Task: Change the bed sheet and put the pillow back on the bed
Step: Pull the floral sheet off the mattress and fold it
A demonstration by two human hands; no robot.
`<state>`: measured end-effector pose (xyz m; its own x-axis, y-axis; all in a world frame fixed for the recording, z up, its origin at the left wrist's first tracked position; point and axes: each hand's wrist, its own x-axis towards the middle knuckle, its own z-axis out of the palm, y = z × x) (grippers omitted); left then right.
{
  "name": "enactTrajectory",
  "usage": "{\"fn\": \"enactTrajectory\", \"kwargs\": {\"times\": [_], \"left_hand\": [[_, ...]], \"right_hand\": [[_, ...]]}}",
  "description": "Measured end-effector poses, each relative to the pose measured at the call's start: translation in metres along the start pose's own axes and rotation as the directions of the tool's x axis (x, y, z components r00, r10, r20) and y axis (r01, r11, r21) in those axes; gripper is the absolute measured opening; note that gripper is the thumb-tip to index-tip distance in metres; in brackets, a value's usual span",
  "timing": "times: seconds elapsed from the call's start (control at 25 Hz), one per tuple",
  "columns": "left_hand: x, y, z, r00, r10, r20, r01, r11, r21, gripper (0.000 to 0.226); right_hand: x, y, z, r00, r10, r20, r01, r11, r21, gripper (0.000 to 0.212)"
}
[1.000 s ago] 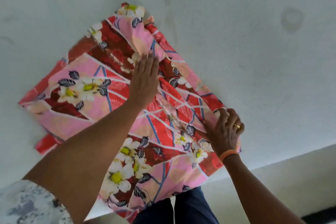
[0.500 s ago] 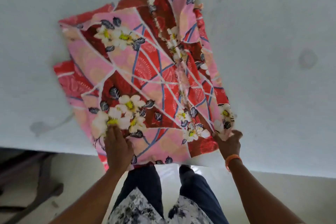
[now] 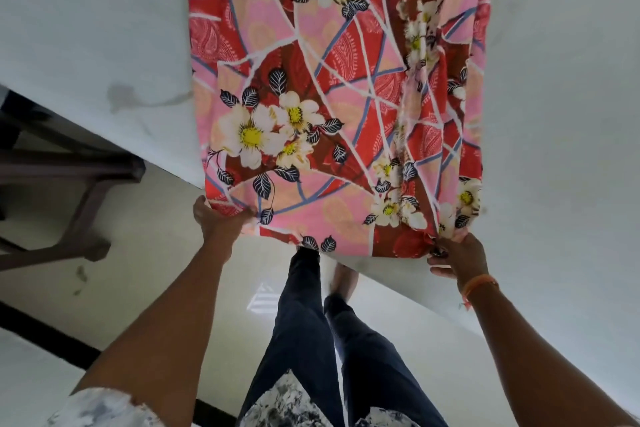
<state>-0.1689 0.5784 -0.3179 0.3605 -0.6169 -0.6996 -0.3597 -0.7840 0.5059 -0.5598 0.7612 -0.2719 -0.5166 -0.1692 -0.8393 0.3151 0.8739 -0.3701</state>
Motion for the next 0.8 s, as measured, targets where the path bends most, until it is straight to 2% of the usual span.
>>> {"fn": "enactTrajectory", "kwargs": {"times": [0.04, 0.08, 0.16, 0.2, 0.32, 0.44, 0.6, 0.64, 0.72, 0.8], "left_hand": [[0.004, -0.001, -0.002, 0.999, -0.017, 0.048, 0.018, 1.000, -0.013, 0.101], [0.007, -0.001, -0.005, 0.992, -0.035, 0.122, 0.036, 0.999, -0.004, 0.094], [0.002, 0.006, -0.012, 0.970, -0.094, 0.224, 0.073, 0.992, 0.100, 0.058], [-0.004, 0.009, -0.017, 0.970, -0.116, 0.215, 0.082, 0.984, 0.161, 0.050], [-0.034, 0.031, -0.034, 0.982, -0.128, 0.136, 0.094, 0.968, 0.233, 0.055], [-0.072, 0.077, -0.050, 0.979, -0.130, 0.155, 0.120, 0.990, 0.075, 0.035], [-0.089, 0.152, -0.062, 0.985, -0.126, 0.120, 0.143, 0.980, -0.141, 0.021], [-0.086, 0.174, -0.060, 0.984, -0.122, 0.131, 0.149, 0.964, -0.219, 0.017], [-0.072, 0.215, -0.052, 0.982, -0.127, 0.142, 0.168, 0.928, -0.332, 0.014], [-0.044, 0.255, -0.039, 0.976, -0.142, 0.164, 0.196, 0.903, -0.383, 0.019]], "right_hand": [[-0.001, 0.000, 0.002, 1.000, -0.012, 0.004, 0.012, 1.000, 0.007, 0.014], [-0.002, 0.000, 0.003, 1.000, -0.028, -0.001, 0.028, 1.000, -0.004, 0.015], [-0.005, -0.003, 0.003, 0.999, -0.034, -0.032, 0.034, 0.999, -0.001, 0.017], [-0.009, -0.007, 0.001, 0.999, -0.019, -0.046, 0.020, 1.000, 0.021, 0.017], [-0.028, -0.028, -0.006, 0.998, 0.060, -0.033, -0.056, 0.990, 0.126, 0.010], [-0.049, -0.058, -0.023, 0.997, 0.068, 0.030, -0.074, 0.940, 0.332, 0.016], [-0.062, -0.119, -0.042, 0.998, -0.058, 0.040, 0.022, 0.801, 0.599, 0.040], [-0.061, -0.141, -0.044, 0.995, -0.084, 0.045, 0.039, 0.796, 0.604, 0.036], [-0.051, -0.187, -0.044, 0.991, -0.116, 0.061, 0.065, 0.840, 0.538, 0.013], [-0.031, -0.231, -0.040, 0.981, -0.162, 0.106, 0.086, 0.857, 0.507, 0.011]]}}
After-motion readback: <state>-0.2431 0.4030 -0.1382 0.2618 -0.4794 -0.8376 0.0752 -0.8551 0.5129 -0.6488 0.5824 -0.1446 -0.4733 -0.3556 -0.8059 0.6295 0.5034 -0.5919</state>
